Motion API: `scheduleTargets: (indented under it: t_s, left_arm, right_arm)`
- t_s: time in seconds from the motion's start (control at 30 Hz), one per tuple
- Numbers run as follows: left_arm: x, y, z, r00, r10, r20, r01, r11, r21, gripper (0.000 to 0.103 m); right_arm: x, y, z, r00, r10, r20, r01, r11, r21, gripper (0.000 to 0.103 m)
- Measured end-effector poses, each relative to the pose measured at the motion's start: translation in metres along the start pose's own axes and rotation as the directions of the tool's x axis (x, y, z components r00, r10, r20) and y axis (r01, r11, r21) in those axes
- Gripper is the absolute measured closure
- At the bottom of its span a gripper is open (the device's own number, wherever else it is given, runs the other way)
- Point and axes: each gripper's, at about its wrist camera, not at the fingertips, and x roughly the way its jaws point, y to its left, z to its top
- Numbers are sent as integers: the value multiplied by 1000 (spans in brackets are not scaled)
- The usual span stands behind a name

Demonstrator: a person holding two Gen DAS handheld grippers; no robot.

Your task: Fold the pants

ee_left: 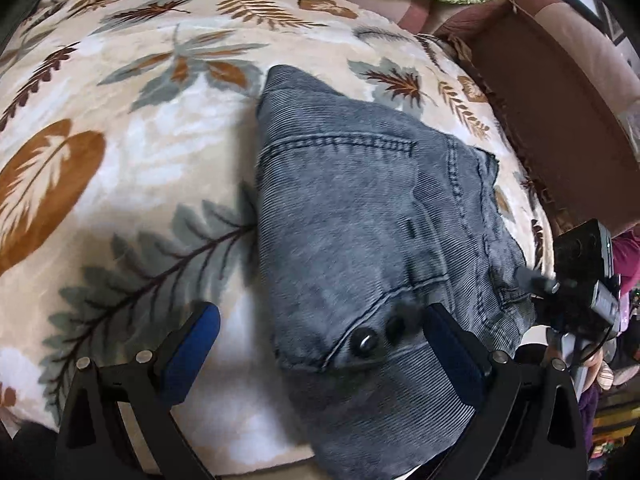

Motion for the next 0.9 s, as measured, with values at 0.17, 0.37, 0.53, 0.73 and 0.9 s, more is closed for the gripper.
scheduleTargets:
  t_s: [0.17, 0.37, 0.53, 0.73, 0.9]
  left_arm:
    - [6, -10, 12, 999, -43, 5, 42, 998, 45, 20]
    - [8, -18, 15, 1000, -12, 21, 11, 997, 71, 36]
    - [-4, -12, 12, 999, 8, 50, -11, 997, 80, 65]
    - [-16, -15, 9, 997, 12, 71, -20, 993, 113, 73]
    - [-44, -12, 15, 991, 29, 129, -44, 992, 116, 74]
  right_arm:
    - [11, 0, 2, 1000, -26, -12, 26, 1000, 4, 57]
    - [12, -9, 6, 1000, -1, -16, 2, 999, 41, 56]
    - [13, 20, -1, 997, -77, 23, 80, 990, -118, 64]
    - [5, 50, -9, 990, -84, 114, 107, 969, -222, 67]
    - [9, 83, -11, 981, -58, 182, 115, 941, -319, 67]
